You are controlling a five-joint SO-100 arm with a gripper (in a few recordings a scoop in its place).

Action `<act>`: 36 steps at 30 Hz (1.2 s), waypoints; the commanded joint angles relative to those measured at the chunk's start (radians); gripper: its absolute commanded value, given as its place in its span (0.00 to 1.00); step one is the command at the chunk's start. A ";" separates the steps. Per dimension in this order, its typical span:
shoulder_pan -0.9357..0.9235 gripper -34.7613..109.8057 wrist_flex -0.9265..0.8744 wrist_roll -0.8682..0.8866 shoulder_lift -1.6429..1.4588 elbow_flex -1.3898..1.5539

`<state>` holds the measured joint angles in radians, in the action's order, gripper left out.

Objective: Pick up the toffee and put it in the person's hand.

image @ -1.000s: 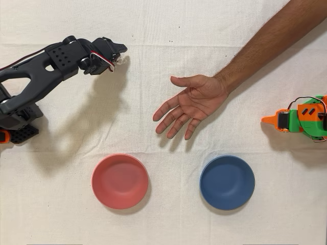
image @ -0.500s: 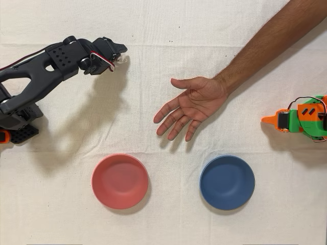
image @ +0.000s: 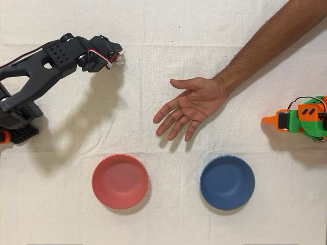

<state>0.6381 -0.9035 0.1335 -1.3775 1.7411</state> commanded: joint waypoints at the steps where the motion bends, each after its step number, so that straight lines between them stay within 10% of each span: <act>1: 0.014 0.40 -0.021 0.023 -0.046 -0.015; 36: 0.000 0.32 -0.044 -0.026 -0.061 -0.097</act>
<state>0.6366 -0.9373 0.1074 -1.3729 1.7104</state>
